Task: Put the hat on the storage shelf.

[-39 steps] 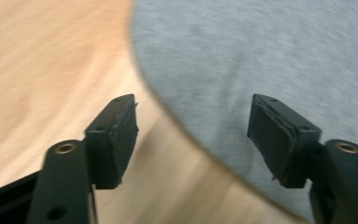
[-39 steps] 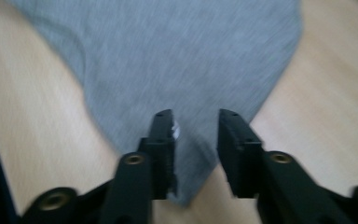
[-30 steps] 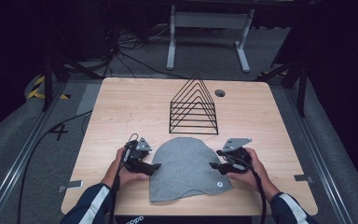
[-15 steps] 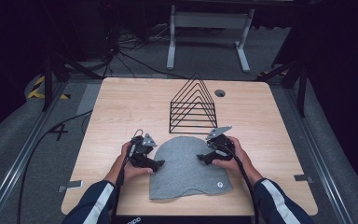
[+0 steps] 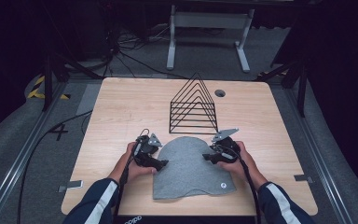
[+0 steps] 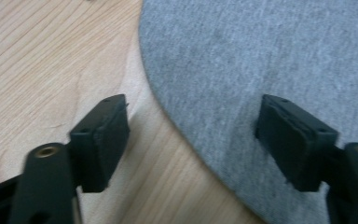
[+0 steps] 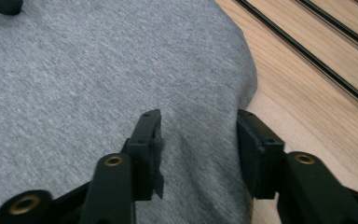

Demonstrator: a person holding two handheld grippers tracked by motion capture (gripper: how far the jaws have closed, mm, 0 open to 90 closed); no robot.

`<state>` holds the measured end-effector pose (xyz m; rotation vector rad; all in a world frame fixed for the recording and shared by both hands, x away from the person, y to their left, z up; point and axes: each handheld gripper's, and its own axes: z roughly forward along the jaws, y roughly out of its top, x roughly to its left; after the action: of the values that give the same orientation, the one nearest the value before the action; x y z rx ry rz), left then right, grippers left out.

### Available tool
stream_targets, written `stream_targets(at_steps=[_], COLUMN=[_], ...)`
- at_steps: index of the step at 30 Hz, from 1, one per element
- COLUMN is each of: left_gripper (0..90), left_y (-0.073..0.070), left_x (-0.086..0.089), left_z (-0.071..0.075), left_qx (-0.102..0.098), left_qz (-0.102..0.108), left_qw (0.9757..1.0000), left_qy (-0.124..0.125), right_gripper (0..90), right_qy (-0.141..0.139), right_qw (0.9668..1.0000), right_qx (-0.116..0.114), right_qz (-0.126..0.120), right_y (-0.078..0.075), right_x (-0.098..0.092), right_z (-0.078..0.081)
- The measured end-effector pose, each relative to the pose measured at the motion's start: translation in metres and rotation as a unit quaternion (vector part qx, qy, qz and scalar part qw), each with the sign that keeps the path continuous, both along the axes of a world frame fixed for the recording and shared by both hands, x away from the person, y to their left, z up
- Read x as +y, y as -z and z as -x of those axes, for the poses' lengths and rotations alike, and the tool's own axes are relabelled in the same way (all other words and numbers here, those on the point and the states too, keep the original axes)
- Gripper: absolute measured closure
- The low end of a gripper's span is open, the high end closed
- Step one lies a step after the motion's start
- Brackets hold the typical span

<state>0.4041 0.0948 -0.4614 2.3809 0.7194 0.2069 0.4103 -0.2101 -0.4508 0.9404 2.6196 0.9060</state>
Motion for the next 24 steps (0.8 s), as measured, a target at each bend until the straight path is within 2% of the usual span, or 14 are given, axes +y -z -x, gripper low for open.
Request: stream_targets(at_steps=[6,10,11,15,16,18,20,21,23,24], left_gripper=[47.0,52.9,60.3,72.2,72.2,81.3,82.6,83.3,84.3,85.0], left_y=[-0.001,-0.002,-0.001,-0.002,-0.002,-0.001,-0.002,-0.003,-0.006,-0.009], left_x=[-0.004,-0.005,-0.005,-0.004,-0.004,-0.004,-0.005,-0.006,-0.006,-0.005], left_z=[0.001,0.002,0.001,0.0,-0.001,-0.003,-0.003,-0.002,-0.002,-0.001], left_qx=[0.002,0.003,0.007,0.01,0.016,0.016,0.014,0.003,0.004,-0.003], left_qz=[0.007,0.011,0.018,0.02,0.024,0.03,0.026,0.022,0.026,0.031], left_qw=[0.9999,0.9999,0.9997,0.9995,0.9992,0.9988,0.9989,0.9991,0.9988,0.9986], left_qy=[0.01,0.012,0.017,0.023,0.026,0.036,0.037,0.038,0.04,0.044], right_gripper=[72.7,80.5,82.1,82.8,82.9,83.4,83.5,83.5,83.6,83.6], right_qy=[-0.002,-0.008,-0.01,-0.014,-0.017,-0.023,-0.026,-0.027,-0.026,-0.027], right_qw=[0.9998,0.9993,0.999,0.9991,0.9991,0.999,0.999,0.9989,0.9985,0.9986], right_qx=[0.007,0.018,0.021,0.018,0.018,0.02,0.018,0.016,0.016,0.013], right_qz=[-0.016,-0.032,-0.038,-0.036,-0.033,-0.033,-0.031,-0.034,-0.045,-0.044], right_y=[0.001,0.002,0.002,0.002,0.002,0.001,0.0,-0.001,-0.005,-0.006], right_x=[-0.006,-0.009,-0.01,-0.01,-0.011,-0.012,-0.014,-0.015,-0.018,-0.019], right_z=[0.004,0.004,0.003,0.006,0.007,0.012,0.014,0.014,0.016,0.017])
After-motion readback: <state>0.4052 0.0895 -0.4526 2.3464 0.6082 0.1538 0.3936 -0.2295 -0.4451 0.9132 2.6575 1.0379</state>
